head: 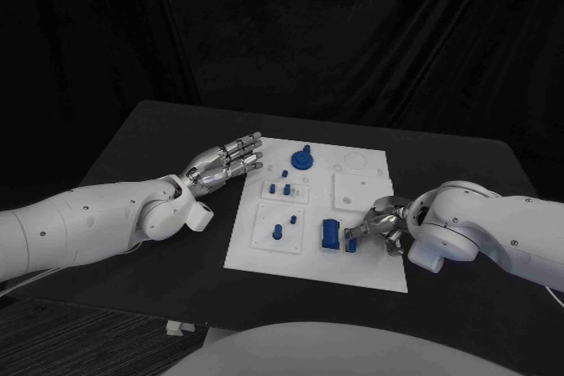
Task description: Assemble the parts on the task board
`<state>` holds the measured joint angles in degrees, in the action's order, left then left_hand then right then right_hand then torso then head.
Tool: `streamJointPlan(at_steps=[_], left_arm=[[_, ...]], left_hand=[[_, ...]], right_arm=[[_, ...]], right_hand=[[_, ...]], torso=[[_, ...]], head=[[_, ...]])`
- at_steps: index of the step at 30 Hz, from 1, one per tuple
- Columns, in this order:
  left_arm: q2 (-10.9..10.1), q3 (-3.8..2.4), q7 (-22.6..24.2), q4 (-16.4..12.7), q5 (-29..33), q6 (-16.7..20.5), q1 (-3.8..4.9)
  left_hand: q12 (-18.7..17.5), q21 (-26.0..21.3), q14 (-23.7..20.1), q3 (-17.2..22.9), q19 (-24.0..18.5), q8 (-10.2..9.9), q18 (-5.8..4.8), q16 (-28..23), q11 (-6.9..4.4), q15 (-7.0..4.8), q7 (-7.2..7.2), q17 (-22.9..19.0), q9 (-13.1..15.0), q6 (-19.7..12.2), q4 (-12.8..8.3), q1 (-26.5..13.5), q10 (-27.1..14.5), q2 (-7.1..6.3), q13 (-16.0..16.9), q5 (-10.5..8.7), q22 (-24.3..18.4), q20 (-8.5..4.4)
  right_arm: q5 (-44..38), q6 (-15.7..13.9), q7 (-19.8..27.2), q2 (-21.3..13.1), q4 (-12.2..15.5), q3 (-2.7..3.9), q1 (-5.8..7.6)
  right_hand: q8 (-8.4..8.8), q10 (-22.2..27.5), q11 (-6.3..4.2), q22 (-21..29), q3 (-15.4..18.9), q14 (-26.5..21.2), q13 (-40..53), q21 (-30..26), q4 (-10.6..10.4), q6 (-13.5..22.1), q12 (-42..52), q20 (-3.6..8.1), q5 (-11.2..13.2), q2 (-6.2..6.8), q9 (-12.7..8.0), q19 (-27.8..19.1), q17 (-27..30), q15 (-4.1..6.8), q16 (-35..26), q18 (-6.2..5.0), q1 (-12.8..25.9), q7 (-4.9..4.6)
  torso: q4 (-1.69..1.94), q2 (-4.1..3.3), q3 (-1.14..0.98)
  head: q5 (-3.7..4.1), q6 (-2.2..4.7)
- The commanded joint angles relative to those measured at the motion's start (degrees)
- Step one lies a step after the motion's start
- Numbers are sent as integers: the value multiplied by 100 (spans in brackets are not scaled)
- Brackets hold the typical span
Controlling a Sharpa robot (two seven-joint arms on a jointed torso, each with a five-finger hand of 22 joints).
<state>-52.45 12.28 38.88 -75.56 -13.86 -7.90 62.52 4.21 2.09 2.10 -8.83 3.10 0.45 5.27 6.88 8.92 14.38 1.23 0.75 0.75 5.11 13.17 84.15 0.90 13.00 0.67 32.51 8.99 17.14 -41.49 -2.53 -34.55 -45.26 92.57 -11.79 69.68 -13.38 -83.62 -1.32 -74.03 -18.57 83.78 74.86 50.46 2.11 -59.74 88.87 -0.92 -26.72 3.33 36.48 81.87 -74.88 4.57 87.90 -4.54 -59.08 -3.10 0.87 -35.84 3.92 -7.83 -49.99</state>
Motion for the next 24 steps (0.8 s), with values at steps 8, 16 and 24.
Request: streamJointPlan(at_steps=[8, 16, 24], left_arm=[[18, -5, 330, 5, 29, -101, -13], [13, -5, 317, 8, 29, -106, -16], [24, -5, 303, 16, 29, -122, -19]], left_hand=[[93, 1, 39, 144, 53, 47, -33, 85, 50, 84, -20, 69, 17, -47, -155, 87, -8, 20, 41, 132, 45, -22], [91, 1, 38, 150, 54, 47, -34, 85, 51, 85, -19, 69, 17, -47, -162, 91, -9, 20, 40, 133, 46, -22], [91, 1, 38, 154, 54, 48, -35, 86, 52, 86, -18, 69, 17, -47, -168, 94, -9, 20, 40, 134, 45, -22]], right_arm=[[-22, -8, -39, 28, 8, -2, -35], [-22, 41, -52, 39, 3, -2, -45], [-22, 33, -58, 38, 1, -2, -51]], right_hand=[[-125, -638, -28, -646, -57, 553, 1514, -186, -104, 187, 113, -22, 465, 35, -80, -47, -1199, 55, 20, -245, 81, 38], [-170, -638, -8, -644, 160, 554, 1514, -208, -263, 195, 113, -40, 1217, 137, -144, -43, -1202, 39, 22, -245, 196, 18], [-230, -638, 2, -642, 589, 554, 1514, -236, -484, 197, 113, -50, 1540, 213, -190, -42, -1204, 27, 24, -249, 347, 7]], torso=[[0, -3, 0], [1, -4, 1], [-2, -2, -1]], head=[[-8, -1], [-5, -1], [-5, -1]])
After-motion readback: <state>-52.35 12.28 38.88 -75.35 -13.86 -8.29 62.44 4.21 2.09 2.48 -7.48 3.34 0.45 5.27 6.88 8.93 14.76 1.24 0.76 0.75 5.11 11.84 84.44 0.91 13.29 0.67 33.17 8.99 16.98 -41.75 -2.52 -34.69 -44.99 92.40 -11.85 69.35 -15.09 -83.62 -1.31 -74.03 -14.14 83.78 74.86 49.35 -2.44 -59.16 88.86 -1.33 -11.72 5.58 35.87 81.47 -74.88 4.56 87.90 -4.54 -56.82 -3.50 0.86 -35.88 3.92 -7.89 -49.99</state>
